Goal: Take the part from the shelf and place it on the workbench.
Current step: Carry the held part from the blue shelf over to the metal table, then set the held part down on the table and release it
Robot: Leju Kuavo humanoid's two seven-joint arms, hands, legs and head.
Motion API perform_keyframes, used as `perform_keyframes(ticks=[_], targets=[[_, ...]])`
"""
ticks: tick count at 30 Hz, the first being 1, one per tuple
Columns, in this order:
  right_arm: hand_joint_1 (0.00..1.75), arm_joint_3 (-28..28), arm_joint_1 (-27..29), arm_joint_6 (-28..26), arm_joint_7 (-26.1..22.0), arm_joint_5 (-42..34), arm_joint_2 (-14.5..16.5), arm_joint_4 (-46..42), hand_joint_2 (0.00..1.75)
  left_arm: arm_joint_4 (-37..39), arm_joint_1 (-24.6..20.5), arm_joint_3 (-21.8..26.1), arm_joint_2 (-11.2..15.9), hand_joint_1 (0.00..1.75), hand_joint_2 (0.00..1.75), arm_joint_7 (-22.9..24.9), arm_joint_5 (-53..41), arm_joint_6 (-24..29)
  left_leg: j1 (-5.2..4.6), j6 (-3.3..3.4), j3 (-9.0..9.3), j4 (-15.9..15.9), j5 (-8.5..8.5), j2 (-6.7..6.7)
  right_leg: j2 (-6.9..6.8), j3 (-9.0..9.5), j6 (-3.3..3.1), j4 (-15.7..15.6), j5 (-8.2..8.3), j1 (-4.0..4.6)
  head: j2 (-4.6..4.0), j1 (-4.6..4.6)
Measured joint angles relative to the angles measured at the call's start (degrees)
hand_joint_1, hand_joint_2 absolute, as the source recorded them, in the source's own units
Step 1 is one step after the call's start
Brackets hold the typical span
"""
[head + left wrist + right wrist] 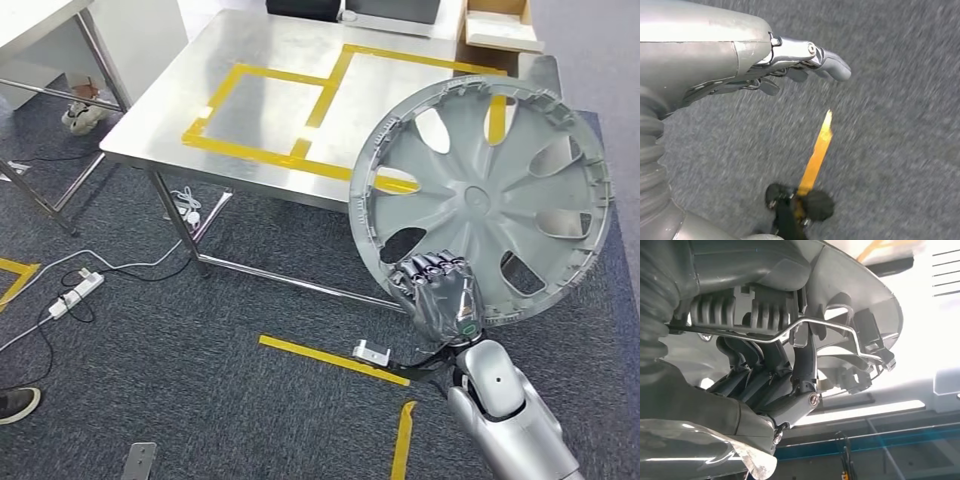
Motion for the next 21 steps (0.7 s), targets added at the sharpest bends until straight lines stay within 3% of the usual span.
perform_keyframes(ticks=[4,5,6,8,10,14,16,19,20,21], targets=[[1.75,0.34,0.17,0.00,0.03,0.09,-0.68,-0.05,1.75,0.02,-0.21,-0.02,-0.11,0.00,1.75,0.17,-0.17,0.11,-0.07,0.69,1.38,-0.25,-1.10,-0.07,0.05,-9.00,0.24,12.61,-3.53,0.03,0.00,0.16],[1.75,0.40,0.31,0.01,0.10,0.19,-0.86,-0.07,1.75,0.02,-0.15,-0.03,-0.17,0.00,1.75,0.19,-0.28,0.11,-0.08,0.66,1.89,-0.25,-1.53,-0.08,0.04,-10.24,0.32,12.97,-2.86,0.00,0.00,0.21],[1.75,0.43,0.43,0.01,0.20,0.30,-1.04,-0.12,1.75,0.03,-0.13,-0.03,-0.25,0.00,1.75,0.19,-0.42,0.11,-0.06,0.59,2.52,-0.24,-2.01,-0.09,0.03,-10.41,0.41,11.27,-1.01,-0.03,0.00,0.23],[1.75,0.44,0.69,0.02,0.39,0.50,-1.52,-0.36,1.75,0.04,-0.24,-0.05,-0.42,0.00,1.75,0.21,-0.70,0.11,-0.06,0.27,3.83,-0.25,-3.06,-0.11,-0.04,-8.67,0.41,4.31,4.38,-0.10,0.00,0.25],[1.75,0.44,0.95,0.02,0.49,0.59,-1.91,-0.64,1.75,0.04,-0.47,-0.07,-0.50,0.00,1.75,0.27,-0.82,0.12,-0.15,-0.31,4.40,-0.23,-3.90,-0.15,-0.16,-7.07,-0.17,-0.92,6.53,0.10,0.00,0.39],[1.75,0.43,1.61,0.03,0.59,0.88,-2.39,-1.52,1.75,0.05,-0.68,-0.12,-0.61,0.00,1.75,0.31,-1.01,0.09,-0.19,-1.41,4.51,1.20,-4.33,0.00,-0.05,-5.45,-1.93,-2.21,6.17,0.17,0.00,0.49],[1.75,0.39,2.16,0.04,1.04,1.22,-2.75,-2.17,1.75,0.07,-0.96,-0.25,-0.71,0.00,1.75,0.41,-1.37,0.01,-0.06,-1.92,1.93,6.33,-4.98,0.08,-0.16,-4.16,-2.50,-2.35,5.50,0.02,0.00,0.42],[1.75,-0.02,3.79,0.04,2.29,2.17,-3.63,-3.87,1.75,0.09,-1.09,-0.81,-1.01,0.00,1.75,1.09,-2.28,0.01,0.10,-2.36,-4.27,15.34,-8.79,0.12,-0.22,-2.50,-2.78,-2.35,4.03,0.06,0.00,0.38],[1.75,-0.33,4.65,0.04,2.68,2.51,-4.06,-4.57,1.75,0.10,-1.08,-1.06,-1.11,0.00,1.75,1.32,-2.59,0.06,0.10,-2.34,-5.39,16.00,-9.31,0.12,-0.20,-1.82,-2.75,-2.35,3.49,0.07,0.00,0.37],[1.75,-0.69,5.57,0.03,3.02,2.79,-4.50,-5.25,1.75,0.12,-1.13,-1.29,-1.19,0.00,1.75,1.49,-2.83,0.11,0.10,-2.23,-5.64,14.80,-8.51,0.12,-0.17,-1.04,-2.68,-2.35,2.91,0.07,0.00,0.36]])
